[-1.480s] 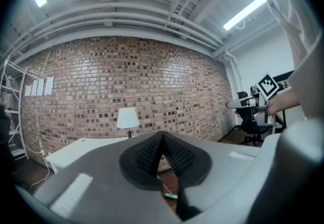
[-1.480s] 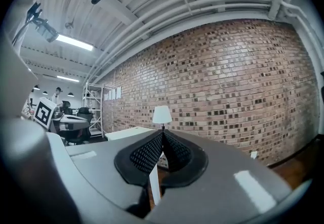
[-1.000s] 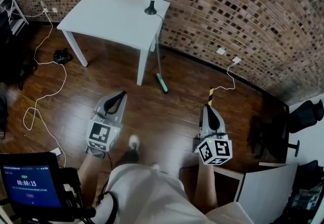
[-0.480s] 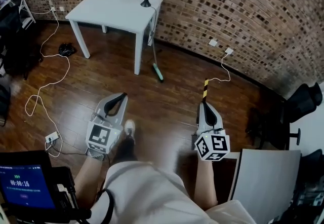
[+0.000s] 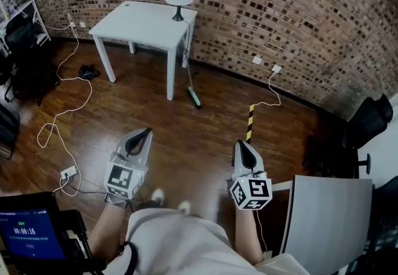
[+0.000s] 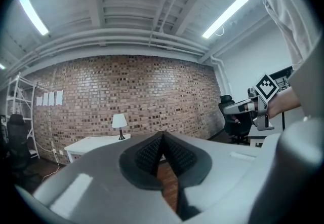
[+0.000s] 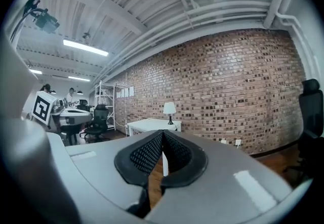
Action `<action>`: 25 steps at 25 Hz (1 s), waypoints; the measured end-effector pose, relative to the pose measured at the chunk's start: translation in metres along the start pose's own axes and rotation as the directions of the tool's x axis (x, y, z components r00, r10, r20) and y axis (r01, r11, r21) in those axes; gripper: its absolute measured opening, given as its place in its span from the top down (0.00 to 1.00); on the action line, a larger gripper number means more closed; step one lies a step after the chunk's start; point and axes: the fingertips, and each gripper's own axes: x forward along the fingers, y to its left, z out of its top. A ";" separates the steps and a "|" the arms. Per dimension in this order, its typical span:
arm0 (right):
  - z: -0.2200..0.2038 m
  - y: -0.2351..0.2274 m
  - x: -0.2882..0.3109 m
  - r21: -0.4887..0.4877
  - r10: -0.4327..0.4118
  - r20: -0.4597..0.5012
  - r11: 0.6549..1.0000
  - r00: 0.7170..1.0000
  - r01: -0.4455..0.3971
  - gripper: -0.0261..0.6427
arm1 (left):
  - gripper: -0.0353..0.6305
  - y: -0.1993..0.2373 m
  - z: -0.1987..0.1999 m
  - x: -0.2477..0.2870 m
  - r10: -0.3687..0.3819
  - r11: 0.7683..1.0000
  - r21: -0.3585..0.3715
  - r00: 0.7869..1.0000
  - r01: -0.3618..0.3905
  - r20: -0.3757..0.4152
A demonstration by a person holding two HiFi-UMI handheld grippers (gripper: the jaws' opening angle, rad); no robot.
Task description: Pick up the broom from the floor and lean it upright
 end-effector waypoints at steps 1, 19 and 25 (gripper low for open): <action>0.002 0.003 -0.001 0.001 -0.001 0.007 1.000 1.000 0.001 0.94 | 0.95 0.004 0.002 -0.001 0.002 1.000 0.004 1.000 -0.002 0.005; 0.025 0.036 0.051 -0.037 0.000 0.056 0.999 0.998 0.002 0.94 | 0.95 0.046 0.006 0.028 -0.062 0.998 0.010 0.997 0.062 0.035; 0.031 0.023 0.055 -0.060 -0.069 0.076 0.996 0.995 0.073 0.94 | 0.95 0.052 0.000 0.034 -0.067 0.998 -0.003 0.997 0.067 0.025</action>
